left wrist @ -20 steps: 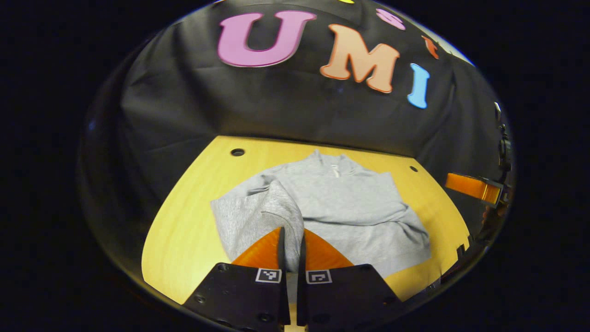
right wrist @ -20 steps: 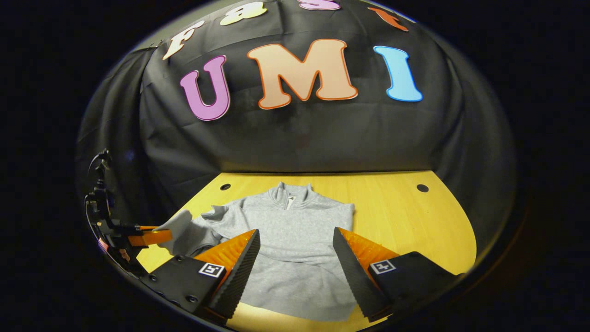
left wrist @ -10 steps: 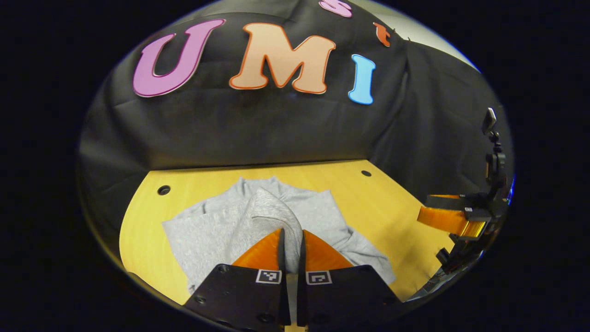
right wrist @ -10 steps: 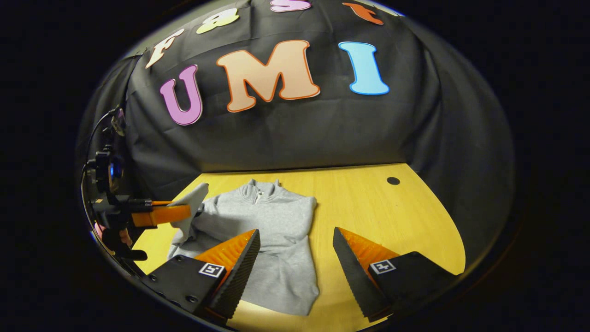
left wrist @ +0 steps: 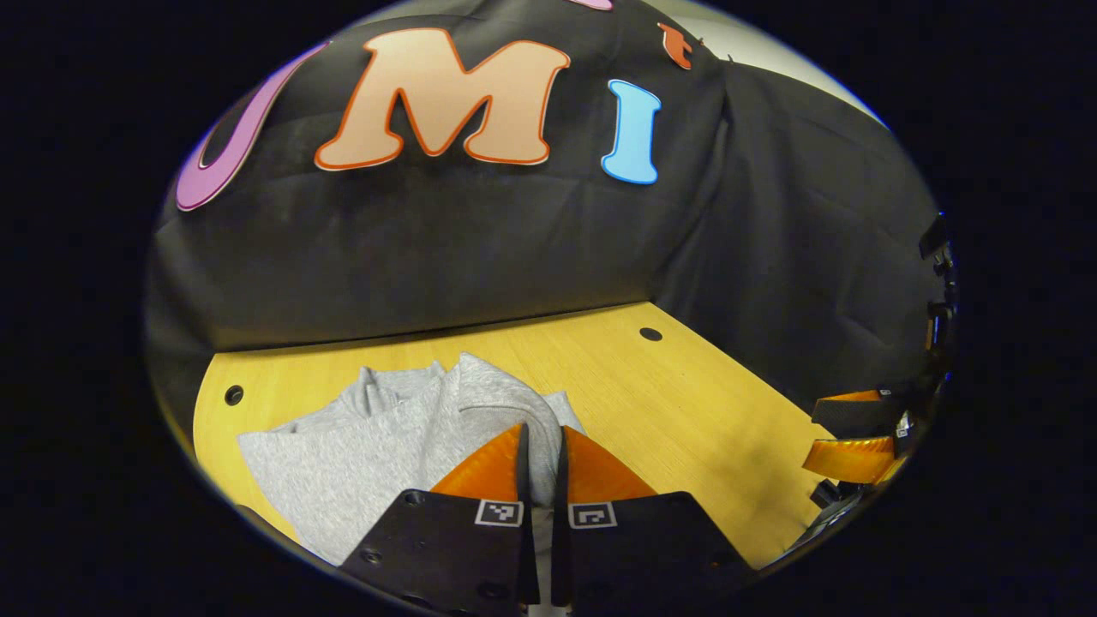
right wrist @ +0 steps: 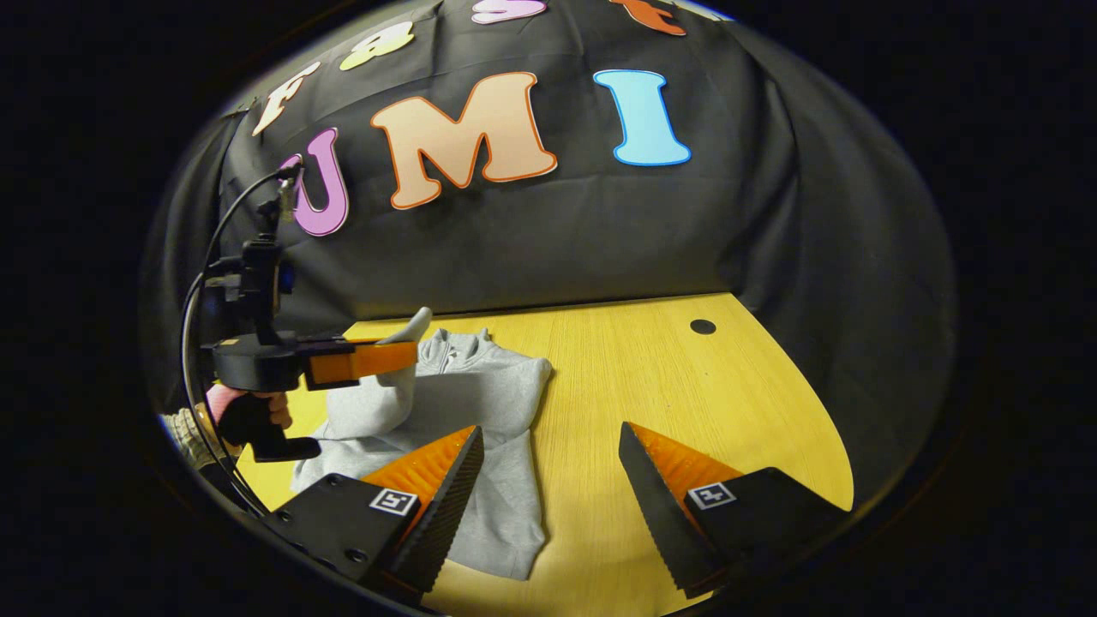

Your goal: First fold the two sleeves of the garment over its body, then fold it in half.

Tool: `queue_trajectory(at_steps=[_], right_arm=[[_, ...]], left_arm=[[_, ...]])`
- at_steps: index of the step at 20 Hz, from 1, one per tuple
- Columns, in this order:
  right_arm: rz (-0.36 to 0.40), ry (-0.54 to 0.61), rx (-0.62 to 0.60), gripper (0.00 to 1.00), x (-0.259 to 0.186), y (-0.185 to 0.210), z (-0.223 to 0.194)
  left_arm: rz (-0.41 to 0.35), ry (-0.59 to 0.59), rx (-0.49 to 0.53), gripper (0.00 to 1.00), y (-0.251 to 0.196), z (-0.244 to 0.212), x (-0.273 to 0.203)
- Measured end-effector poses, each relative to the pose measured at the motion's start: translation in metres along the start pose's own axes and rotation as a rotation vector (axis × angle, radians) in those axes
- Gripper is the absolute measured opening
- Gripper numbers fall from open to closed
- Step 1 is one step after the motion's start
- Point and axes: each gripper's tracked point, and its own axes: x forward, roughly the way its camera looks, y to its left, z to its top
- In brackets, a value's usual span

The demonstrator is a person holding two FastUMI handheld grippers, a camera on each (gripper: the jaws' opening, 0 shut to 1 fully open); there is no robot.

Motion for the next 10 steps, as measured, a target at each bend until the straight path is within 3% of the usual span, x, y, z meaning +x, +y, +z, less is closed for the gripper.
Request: queue_trajectory(at_steps=[2, 6, 10], right_arm=[[-0.003, 0.005, 0.007, 0.98, 0.0, -0.005, -0.003], [0.003, 0.027, 0.022, 0.95, 0.006, -0.006, -0.01], [-0.004, 0.027, 0.0, 0.98, 0.003, -0.006, -0.017]], left_arm=[[-0.012, 0.0, 0.008, 0.07, -0.008, -0.001, 0.021], [-0.033, -0.004, 0.021, 0.05, -0.023, -0.009, 0.065], [-0.063, 0.018, 0.006, 0.16, -0.031, -0.024, 0.091]])
